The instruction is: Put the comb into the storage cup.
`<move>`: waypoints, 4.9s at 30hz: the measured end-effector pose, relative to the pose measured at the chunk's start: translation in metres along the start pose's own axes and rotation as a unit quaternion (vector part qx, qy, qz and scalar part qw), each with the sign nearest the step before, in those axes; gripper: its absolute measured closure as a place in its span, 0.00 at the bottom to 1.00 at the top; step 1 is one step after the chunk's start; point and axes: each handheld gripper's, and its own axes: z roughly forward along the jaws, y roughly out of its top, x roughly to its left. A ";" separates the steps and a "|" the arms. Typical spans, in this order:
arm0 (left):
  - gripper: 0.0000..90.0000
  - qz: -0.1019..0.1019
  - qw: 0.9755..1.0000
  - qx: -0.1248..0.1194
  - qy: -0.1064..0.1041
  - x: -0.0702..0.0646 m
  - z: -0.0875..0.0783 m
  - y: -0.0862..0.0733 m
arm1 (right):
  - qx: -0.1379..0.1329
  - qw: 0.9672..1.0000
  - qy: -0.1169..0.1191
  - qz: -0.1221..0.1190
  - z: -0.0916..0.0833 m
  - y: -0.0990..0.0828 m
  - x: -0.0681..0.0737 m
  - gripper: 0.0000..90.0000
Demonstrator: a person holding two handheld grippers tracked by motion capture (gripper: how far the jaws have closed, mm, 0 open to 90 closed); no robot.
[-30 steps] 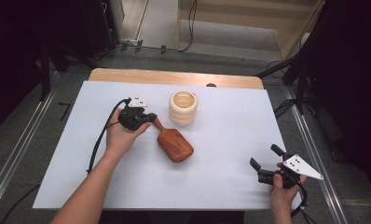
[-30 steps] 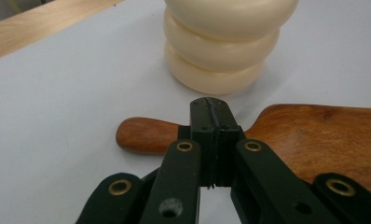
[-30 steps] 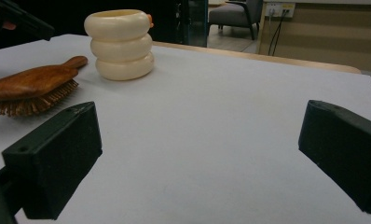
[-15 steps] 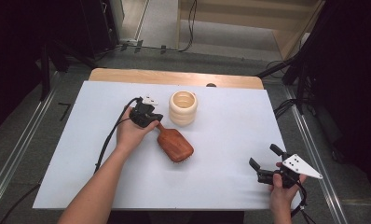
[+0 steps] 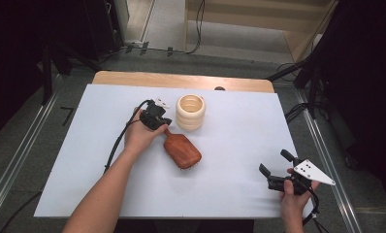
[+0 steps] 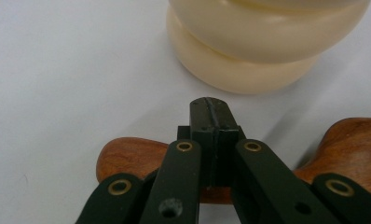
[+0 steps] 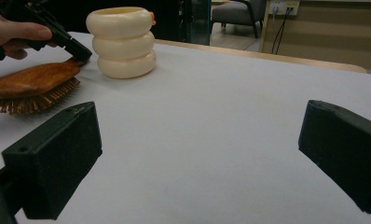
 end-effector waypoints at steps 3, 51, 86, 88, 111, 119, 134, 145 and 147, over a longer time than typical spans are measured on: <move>1.00 -0.001 1.000 0.004 -0.001 0.001 0.002 -0.001 | 0.000 1.000 0.000 0.001 0.000 0.000 0.000 0.00; 1.00 0.038 0.995 0.064 -0.071 -0.020 -0.033 -0.045 | 0.005 1.000 -0.001 -0.002 0.001 0.000 0.000 0.00; 0.00 0.040 0.995 0.038 -0.079 -0.048 -0.069 -0.057 | 0.009 1.000 0.000 -0.005 0.002 0.000 0.001 0.00; 0.00 0.052 0.994 0.055 -0.082 -0.052 -0.066 -0.057 | 0.009 1.000 0.000 -0.005 0.002 0.000 0.001 0.00; 0.80 0.105 0.990 0.091 -0.036 -0.068 -0.050 -0.061 | 0.010 1.000 -0.001 -0.006 0.003 0.000 0.001 0.00; 0.80 0.101 0.992 0.063 -0.044 -0.067 -0.052 -0.069 | 0.011 1.000 -0.001 -0.006 0.003 0.000 0.001 0.00; 0.80 0.086 0.995 0.013 -0.052 -0.071 -0.058 -0.083 | 0.013 1.000 -0.003 -0.013 0.003 0.001 0.002 0.00; 0.80 0.072 0.996 -0.042 -0.034 -0.078 -0.077 -0.089 | 0.014 1.000 -0.008 -0.017 0.001 0.002 0.005 0.00; 0.80 0.067 0.996 -0.052 -0.033 -0.079 -0.080 -0.091 | 0.015 1.000 -0.012 -0.022 0.001 0.002 0.006 0.00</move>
